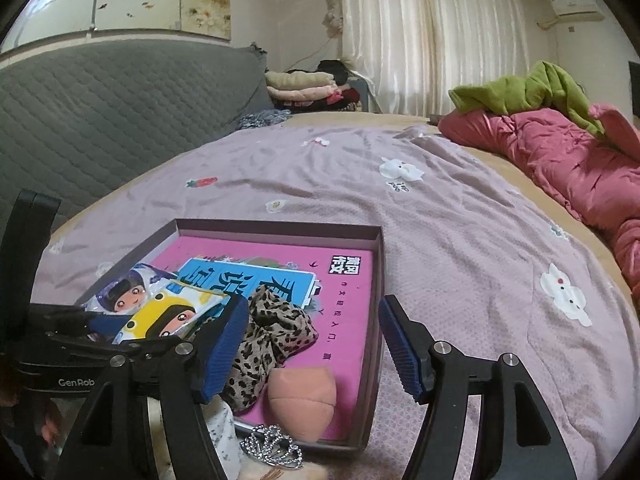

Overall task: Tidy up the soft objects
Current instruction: 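Open the left tool to release the yellow pack and withdraw, then move both tools back from the box toward the remaining pile of items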

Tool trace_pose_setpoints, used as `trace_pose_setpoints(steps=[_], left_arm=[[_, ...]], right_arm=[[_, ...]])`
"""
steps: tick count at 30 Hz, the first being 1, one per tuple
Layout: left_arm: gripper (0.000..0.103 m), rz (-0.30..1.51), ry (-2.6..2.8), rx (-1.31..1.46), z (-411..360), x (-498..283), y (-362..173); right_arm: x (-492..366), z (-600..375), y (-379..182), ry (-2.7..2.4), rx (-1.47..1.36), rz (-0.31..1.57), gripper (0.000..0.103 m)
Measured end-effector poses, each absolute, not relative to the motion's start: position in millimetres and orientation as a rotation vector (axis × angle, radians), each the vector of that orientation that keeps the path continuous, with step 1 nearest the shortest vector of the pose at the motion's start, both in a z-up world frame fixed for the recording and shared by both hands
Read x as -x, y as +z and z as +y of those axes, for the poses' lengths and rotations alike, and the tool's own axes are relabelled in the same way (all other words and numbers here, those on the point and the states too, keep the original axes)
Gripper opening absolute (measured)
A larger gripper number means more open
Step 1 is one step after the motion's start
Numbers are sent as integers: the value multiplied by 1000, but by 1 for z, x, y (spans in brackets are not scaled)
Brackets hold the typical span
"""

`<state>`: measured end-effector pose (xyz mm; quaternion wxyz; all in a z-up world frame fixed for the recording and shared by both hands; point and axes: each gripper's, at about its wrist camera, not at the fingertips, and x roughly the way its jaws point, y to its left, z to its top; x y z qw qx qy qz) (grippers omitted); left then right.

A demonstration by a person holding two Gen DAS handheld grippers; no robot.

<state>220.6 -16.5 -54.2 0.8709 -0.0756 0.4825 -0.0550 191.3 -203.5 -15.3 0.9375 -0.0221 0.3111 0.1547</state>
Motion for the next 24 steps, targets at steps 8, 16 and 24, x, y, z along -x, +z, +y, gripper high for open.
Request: trace_pose_setpoints(steps=[8, 16, 24], left_arm=[[61, 997, -103, 188, -9, -216, -48], [62, 965, -109, 242, 4, -208, -37], [62, 944, -78, 247, 14, -202, -28]], right_arm=[[-189, -205, -12, 327, 33, 624, 70], [-186, -204, -9, 336, 28, 607, 74], [-185, -204, -8, 345, 24, 609, 74]])
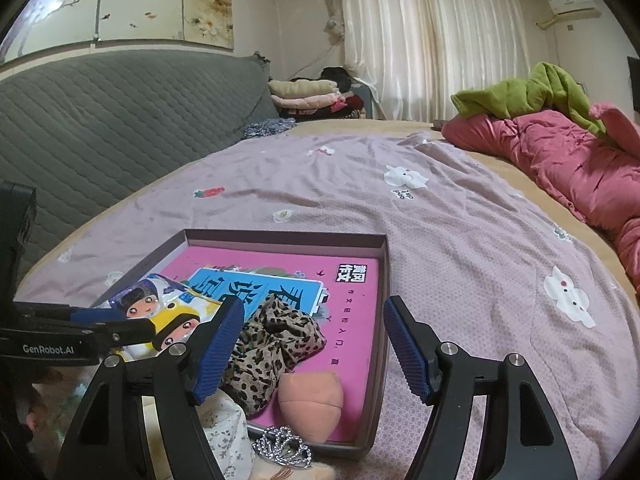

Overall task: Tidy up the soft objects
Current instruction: 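Move both tools back from the box toward the remaining pile of items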

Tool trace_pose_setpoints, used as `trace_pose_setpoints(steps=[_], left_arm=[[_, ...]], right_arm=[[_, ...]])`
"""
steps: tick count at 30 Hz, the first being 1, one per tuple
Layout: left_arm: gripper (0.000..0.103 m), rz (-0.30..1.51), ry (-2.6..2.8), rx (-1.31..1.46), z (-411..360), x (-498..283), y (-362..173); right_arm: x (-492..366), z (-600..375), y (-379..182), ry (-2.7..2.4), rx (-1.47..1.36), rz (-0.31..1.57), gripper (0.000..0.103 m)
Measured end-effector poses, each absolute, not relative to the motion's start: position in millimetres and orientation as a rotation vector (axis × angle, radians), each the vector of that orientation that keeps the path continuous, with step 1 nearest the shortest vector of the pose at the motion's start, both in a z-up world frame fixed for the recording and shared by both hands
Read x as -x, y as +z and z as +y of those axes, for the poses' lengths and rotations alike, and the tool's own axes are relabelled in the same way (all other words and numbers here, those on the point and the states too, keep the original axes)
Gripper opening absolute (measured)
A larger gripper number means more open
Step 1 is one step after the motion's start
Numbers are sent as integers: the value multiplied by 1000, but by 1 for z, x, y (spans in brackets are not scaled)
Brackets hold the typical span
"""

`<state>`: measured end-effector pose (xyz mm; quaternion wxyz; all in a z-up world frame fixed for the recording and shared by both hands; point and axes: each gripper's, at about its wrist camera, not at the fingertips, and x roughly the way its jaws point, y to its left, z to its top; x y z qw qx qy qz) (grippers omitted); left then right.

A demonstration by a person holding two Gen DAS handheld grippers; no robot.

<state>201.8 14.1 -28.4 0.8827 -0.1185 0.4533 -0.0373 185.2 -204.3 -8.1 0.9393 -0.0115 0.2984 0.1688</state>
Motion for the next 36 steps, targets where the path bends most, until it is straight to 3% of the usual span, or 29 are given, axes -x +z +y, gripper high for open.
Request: trace_pose_setpoints(steps=[36], left_arm=[[62, 873, -40, 223, 23, -148, -3]], right_arm=[[-147, -209, 8, 394, 56, 558, 75]])
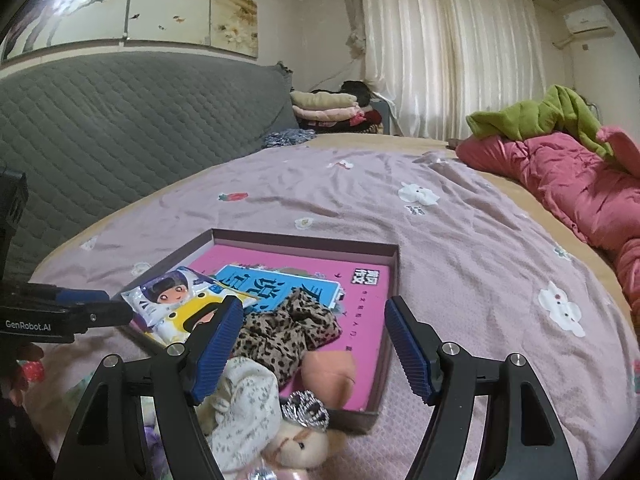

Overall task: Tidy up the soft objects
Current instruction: 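Move both tools back from the box toward the remaining pile of items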

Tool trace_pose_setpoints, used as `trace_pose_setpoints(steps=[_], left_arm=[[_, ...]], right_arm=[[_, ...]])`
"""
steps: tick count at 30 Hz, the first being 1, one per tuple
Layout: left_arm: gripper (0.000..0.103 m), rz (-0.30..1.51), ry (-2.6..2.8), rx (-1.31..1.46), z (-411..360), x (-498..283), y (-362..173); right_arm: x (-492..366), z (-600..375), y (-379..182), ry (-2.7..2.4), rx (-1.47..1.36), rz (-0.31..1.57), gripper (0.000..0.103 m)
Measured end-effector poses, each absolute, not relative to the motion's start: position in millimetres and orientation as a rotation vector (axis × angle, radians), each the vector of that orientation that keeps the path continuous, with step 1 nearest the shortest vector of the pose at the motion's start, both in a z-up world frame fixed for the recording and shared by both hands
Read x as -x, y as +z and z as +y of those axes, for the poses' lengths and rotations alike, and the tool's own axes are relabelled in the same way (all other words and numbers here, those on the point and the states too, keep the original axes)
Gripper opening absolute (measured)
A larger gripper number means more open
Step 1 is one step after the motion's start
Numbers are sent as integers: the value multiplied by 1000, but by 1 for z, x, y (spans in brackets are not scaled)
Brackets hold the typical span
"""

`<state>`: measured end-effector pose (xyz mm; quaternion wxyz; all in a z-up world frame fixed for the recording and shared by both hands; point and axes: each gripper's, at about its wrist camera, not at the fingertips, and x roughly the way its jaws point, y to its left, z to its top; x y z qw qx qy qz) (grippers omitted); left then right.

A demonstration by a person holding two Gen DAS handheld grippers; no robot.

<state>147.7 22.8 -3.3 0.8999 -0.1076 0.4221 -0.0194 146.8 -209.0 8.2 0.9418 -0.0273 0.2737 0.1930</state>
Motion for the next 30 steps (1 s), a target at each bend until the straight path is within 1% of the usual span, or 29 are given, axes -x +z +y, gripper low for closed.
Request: trace_pose_setpoints(steps=[9, 30], left_arm=[[62, 869, -36, 229, 26, -133, 1], [62, 866, -61, 245, 26, -97, 9]], right_arm=[[-127, -215, 8, 382, 31, 599, 75], [-80, -207, 19, 370, 33, 605, 75]])
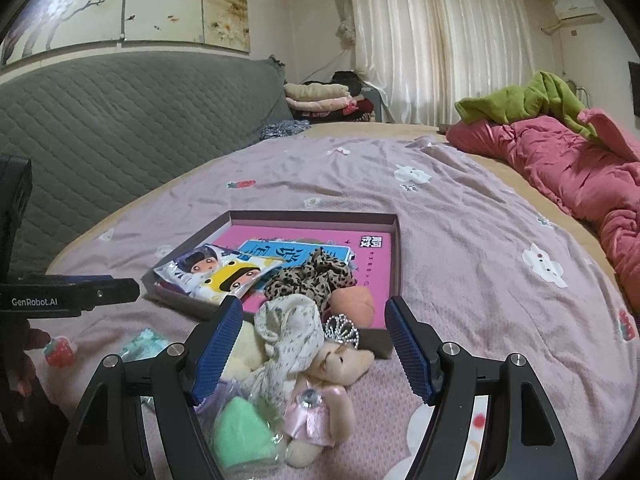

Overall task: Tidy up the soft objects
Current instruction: 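Move both tools back from the box toward the remaining pile of items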

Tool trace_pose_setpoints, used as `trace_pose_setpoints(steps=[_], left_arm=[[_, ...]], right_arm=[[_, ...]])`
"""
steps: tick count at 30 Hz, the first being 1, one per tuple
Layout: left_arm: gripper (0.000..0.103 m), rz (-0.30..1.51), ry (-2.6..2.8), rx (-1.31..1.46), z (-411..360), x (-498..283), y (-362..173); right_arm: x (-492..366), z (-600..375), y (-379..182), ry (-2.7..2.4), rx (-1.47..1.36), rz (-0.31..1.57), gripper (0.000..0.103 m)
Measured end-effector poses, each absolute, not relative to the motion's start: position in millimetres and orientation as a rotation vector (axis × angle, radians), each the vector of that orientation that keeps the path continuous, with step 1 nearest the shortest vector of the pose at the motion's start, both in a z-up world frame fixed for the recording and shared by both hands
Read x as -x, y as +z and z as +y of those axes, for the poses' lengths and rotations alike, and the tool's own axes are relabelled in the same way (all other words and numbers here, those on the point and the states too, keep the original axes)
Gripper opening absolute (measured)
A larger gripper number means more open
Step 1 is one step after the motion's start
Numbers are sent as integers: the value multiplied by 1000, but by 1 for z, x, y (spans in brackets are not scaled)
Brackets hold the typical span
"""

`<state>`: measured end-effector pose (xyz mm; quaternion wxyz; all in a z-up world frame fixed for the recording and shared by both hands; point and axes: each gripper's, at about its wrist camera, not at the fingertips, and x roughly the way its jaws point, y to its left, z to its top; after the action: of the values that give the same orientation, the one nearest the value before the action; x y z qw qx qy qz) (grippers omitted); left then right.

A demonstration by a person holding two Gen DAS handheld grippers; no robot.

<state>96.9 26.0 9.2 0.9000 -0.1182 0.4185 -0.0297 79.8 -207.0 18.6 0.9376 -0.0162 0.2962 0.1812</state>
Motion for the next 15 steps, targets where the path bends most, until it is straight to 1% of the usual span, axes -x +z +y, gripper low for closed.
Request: trace_pose_setpoints(steps=[15], left_arm=[[62, 887, -86, 212, 25, -73, 9]], right_arm=[[-62, -205, 21, 357, 48, 630, 75]])
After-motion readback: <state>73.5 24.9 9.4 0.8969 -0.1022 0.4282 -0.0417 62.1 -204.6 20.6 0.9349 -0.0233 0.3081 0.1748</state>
